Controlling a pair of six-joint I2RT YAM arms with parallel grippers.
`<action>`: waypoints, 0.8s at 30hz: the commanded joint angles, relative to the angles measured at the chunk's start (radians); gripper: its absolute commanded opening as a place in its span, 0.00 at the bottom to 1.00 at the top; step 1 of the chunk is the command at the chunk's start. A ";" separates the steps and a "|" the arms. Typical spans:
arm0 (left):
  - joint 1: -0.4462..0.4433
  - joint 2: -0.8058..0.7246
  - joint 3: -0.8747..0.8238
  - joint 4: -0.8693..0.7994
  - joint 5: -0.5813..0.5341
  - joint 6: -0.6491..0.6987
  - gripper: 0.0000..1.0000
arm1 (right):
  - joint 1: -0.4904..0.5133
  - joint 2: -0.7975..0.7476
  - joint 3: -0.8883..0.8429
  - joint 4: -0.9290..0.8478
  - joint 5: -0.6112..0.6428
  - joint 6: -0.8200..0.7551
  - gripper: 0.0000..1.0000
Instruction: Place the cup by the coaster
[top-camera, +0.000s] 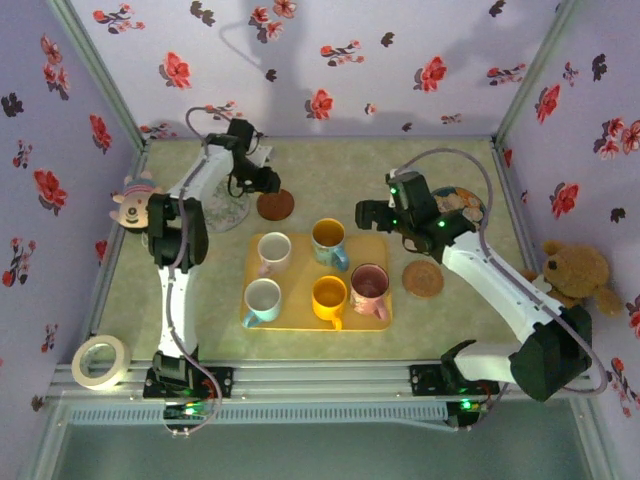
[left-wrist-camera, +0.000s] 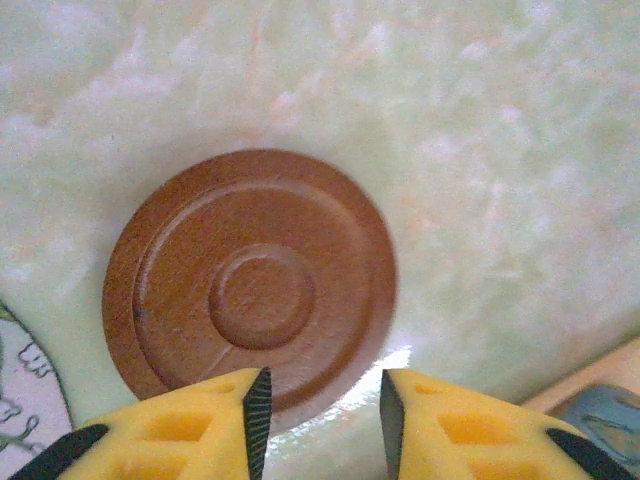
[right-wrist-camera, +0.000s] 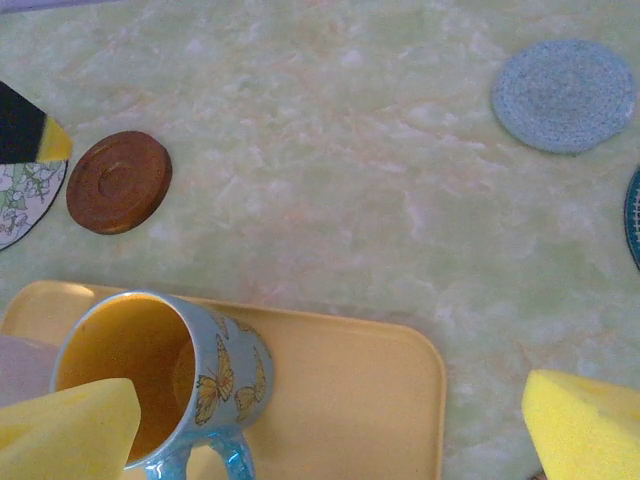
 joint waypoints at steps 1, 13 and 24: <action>-0.014 -0.113 0.029 0.018 0.043 0.005 0.41 | -0.020 0.016 0.080 -0.124 0.018 0.005 0.99; -0.076 -0.458 -0.184 0.195 0.061 0.034 0.84 | -0.072 0.023 0.259 -0.403 -0.007 -0.013 0.99; -0.153 -0.719 -0.450 0.251 0.094 0.135 1.00 | -0.126 -0.047 0.214 -0.547 0.015 0.029 0.92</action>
